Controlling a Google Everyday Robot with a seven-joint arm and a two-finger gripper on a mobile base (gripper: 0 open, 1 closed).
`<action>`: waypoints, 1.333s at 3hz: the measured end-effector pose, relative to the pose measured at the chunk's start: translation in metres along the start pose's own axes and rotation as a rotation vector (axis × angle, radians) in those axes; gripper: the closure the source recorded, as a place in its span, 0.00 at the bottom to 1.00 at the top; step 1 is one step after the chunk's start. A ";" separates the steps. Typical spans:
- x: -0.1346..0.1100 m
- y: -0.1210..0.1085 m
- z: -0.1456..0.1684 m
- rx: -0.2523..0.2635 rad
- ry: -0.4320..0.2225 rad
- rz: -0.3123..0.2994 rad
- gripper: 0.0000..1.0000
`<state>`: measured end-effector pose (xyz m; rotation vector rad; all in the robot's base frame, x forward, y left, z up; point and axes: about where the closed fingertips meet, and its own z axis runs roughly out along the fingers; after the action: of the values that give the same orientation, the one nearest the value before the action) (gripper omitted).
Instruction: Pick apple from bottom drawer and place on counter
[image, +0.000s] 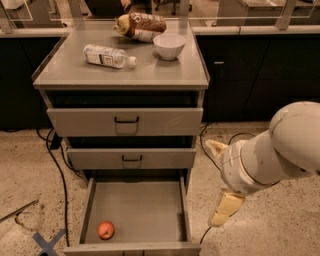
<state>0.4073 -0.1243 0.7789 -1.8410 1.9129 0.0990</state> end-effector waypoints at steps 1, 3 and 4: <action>0.019 0.004 0.024 -0.009 -0.024 0.019 0.00; 0.077 0.029 0.113 -0.030 -0.073 0.075 0.00; 0.089 0.040 0.157 -0.050 -0.112 0.083 0.00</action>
Offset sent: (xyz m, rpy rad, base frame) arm 0.0081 -0.0377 -0.1579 0.0851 0.0686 -0.0529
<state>0.4161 -0.1440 0.5959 -1.7486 1.9247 0.2736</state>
